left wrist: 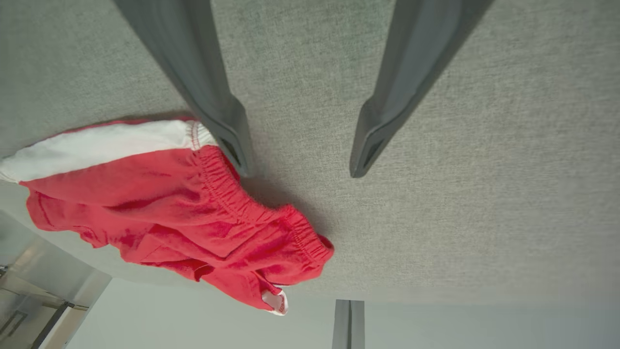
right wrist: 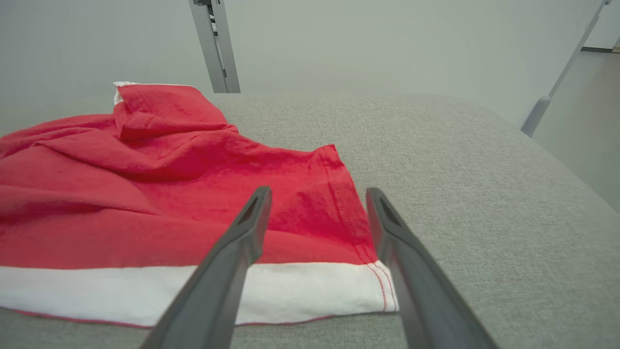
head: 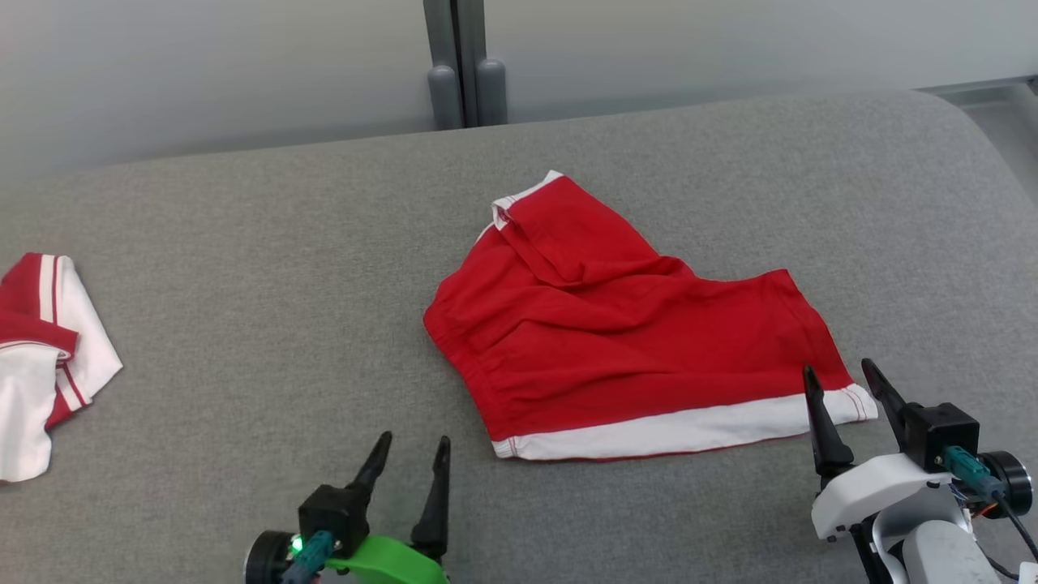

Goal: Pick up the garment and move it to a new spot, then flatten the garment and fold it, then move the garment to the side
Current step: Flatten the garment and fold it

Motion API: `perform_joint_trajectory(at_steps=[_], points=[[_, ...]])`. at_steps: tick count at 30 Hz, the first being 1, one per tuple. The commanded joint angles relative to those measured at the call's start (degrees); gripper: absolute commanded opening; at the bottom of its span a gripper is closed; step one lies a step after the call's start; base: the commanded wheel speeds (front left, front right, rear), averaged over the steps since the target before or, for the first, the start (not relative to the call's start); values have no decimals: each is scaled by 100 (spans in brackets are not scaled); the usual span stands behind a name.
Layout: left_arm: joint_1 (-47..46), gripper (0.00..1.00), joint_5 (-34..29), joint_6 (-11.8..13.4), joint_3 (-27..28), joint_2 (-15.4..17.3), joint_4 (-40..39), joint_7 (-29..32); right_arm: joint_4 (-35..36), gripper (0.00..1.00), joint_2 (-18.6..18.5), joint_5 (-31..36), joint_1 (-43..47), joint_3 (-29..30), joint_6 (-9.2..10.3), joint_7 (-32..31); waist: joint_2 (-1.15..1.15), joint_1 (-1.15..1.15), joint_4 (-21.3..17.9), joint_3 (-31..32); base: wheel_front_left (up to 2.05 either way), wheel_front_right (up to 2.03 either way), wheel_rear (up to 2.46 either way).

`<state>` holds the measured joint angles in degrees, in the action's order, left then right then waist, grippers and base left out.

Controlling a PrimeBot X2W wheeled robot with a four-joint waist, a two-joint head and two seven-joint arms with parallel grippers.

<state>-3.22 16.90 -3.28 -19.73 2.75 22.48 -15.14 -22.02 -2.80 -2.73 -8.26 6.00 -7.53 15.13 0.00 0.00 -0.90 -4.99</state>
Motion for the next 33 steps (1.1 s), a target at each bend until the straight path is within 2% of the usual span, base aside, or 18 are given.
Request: perform_joint_trajectory(at_steps=[1, 8, 17, 18, 19, 21, 22, 33], points=[[-146, 100, 82, -86, -107, 26, 29, 0, 1, 100, -23, 26, -85, 33, 8, 2, 0, 0, -210, -257, 0, 0, 0], [-392, 100, 371, -340, -626, 28, 310, 0, 26, 100, -23, 21, -195, 117, 8, 2, 0, 0, -444, -528, 0, 0, 0], [-655, 100, 521, -416, -793, 28, 542, 0, 38, 100, -23, -7, -322, 184, 8, 2, 0, 0, -580, -777, 0, 0, 0], [-683, 87, 544, -420, -817, 30, 573, 0, 28, 100, -23, -3, -331, 192, 8, 2, 0, 0, -585, -794, 0, 0, 0], [-702, 56, 551, -423, -842, 29, 585, 0, 17, 100, -23, 0, -344, 202, 8, 2, 0, 0, -587, -805, 0, 0, 0], [-730, 24, 583, -425, -904, 28, 607, 0, -12, 100, -23, 3, -358, 226, 8, 2, 0, 0, -586, -818, 0, 0, 0], [-737, 0, 604, -426, -918, 28, 601, 0, -35, 100, -23, 6, -358, 242, 8, 2, 0, 0, -581, -822, 0, 0, 0], [-721, 0, 508, -424, -942, 30, 545, 0, -781, 100, -23, -187, -509, 291, 8, 2, 0, 0, -406, -871, 0, 0, 0]])
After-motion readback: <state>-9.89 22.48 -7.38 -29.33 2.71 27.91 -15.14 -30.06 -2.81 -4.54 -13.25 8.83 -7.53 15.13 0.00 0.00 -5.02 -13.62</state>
